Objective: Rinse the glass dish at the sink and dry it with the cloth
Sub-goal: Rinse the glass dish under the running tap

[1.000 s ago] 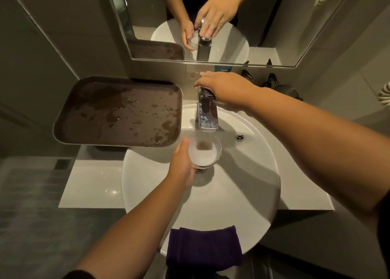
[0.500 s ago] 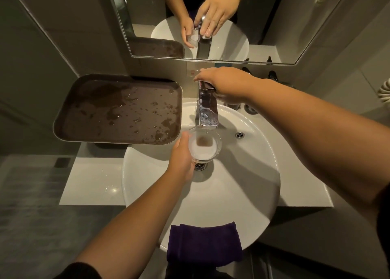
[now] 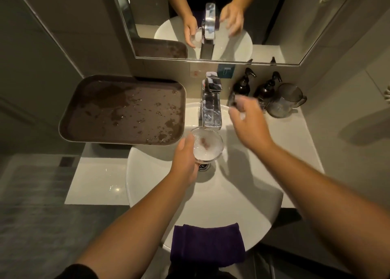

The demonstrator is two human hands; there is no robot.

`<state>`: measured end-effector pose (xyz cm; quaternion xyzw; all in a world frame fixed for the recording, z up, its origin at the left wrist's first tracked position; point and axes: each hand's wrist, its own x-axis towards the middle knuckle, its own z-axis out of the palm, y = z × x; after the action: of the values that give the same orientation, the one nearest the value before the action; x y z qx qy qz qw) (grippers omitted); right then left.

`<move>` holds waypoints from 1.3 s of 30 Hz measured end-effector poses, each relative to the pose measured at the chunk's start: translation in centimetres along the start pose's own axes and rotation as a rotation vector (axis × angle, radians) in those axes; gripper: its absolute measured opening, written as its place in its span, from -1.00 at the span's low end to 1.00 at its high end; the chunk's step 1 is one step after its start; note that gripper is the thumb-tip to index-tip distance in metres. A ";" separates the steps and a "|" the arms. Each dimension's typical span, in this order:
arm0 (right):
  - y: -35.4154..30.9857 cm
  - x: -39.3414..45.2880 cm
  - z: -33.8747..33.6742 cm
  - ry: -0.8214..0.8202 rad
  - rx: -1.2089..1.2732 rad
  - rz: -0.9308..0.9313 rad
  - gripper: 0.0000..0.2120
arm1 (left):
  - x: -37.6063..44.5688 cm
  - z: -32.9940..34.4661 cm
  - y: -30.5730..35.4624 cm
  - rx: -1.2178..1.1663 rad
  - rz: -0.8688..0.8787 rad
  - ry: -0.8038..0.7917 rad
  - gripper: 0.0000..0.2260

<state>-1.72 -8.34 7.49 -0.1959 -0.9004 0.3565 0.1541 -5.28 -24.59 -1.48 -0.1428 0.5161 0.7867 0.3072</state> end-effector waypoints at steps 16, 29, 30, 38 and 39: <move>2.2 -4.3 3.3 -0.686 0.194 0.436 -0.75 | -0.3 -1.2 5.0 1.473 0.090 -0.283 -0.77; 2.2 -5.4 6.0 -0.496 0.408 0.425 -0.81 | -1.1 -1.9 4.3 1.281 0.053 -0.301 -0.75; 2.2 -5.1 5.8 -0.599 0.345 0.394 -0.82 | -1.0 -1.9 4.6 1.307 -0.031 -0.346 -0.77; 2.0 -5.4 7.7 -0.089 0.645 0.687 -0.83 | -2.2 0.2 0.8 0.841 0.171 0.079 -0.77; 2.1 -5.6 8.0 -0.085 0.623 0.693 -0.87 | -2.5 0.3 0.7 0.777 0.149 0.043 -0.75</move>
<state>0.40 -14.20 -0.29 -0.4149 -0.6374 0.6481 0.0403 -3.80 -25.31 0.48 0.0053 0.7907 0.5497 0.2696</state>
